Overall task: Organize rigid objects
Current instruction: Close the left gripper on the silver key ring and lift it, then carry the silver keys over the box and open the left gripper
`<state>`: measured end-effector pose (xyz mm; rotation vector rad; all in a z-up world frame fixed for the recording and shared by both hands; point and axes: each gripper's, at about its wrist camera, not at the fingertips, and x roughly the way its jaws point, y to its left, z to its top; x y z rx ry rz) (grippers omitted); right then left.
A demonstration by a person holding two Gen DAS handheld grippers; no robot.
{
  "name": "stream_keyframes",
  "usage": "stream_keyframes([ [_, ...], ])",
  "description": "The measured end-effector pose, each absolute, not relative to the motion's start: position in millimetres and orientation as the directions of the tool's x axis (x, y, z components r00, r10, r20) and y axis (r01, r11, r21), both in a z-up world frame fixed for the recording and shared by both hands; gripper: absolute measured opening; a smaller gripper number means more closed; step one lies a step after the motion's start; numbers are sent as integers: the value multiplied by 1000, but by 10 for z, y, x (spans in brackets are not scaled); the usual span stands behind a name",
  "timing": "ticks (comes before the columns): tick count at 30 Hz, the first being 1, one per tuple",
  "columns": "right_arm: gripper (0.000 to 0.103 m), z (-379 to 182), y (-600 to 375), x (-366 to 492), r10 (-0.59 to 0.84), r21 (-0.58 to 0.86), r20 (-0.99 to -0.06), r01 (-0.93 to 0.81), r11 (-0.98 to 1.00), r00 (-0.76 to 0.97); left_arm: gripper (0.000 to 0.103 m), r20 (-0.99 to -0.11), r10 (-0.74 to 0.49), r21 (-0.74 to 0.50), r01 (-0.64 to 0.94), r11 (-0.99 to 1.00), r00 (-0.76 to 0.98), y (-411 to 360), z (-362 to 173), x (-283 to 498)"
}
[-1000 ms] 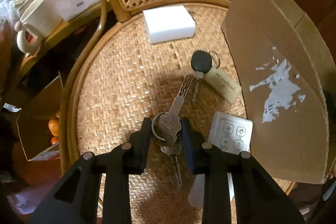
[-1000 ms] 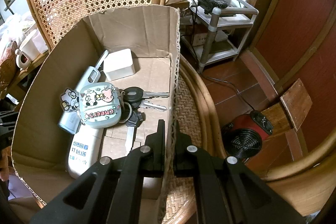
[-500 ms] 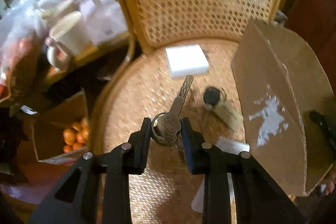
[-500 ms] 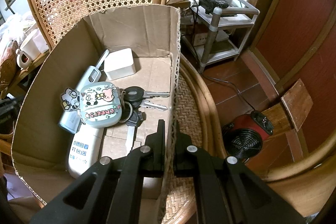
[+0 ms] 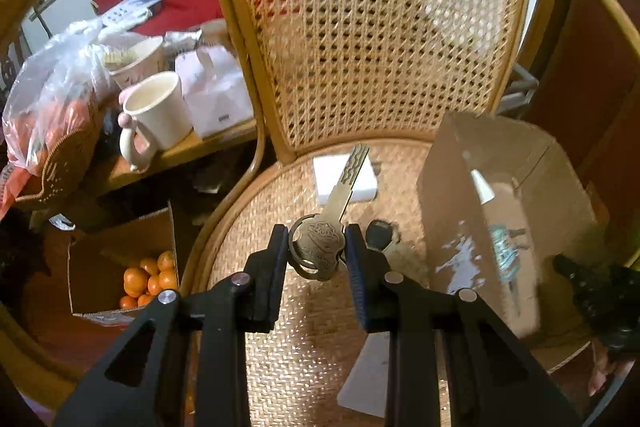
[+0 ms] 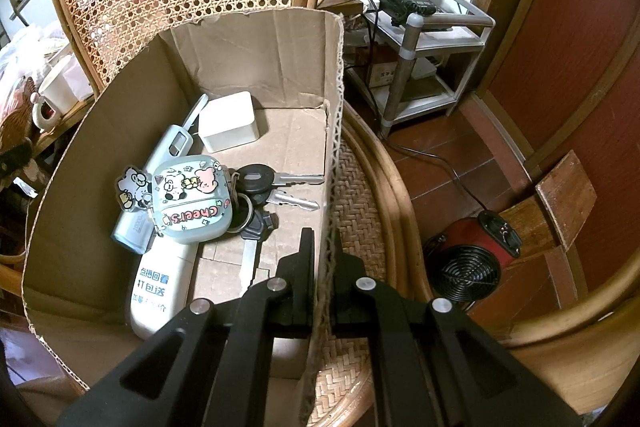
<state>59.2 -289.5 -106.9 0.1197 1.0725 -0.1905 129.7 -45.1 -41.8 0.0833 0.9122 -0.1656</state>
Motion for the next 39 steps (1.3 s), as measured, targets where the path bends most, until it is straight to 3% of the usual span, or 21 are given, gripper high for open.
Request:
stream_keyframes([
  [15, 7, -1068, -2897, 597, -96, 5, -881, 212, 977, 464, 27, -612, -255, -49, 285, 957, 749, -776, 101, 911],
  [25, 7, -1068, -2896, 595, -96, 4, -881, 210, 978, 463, 27, -537, -375, -61, 408, 911, 755, -1050, 187, 661],
  [39, 7, -1073, -2892, 596, -97, 1, -881, 208, 978, 462, 27, -635, -414, -31, 514, 857, 652, -1501, -57, 568],
])
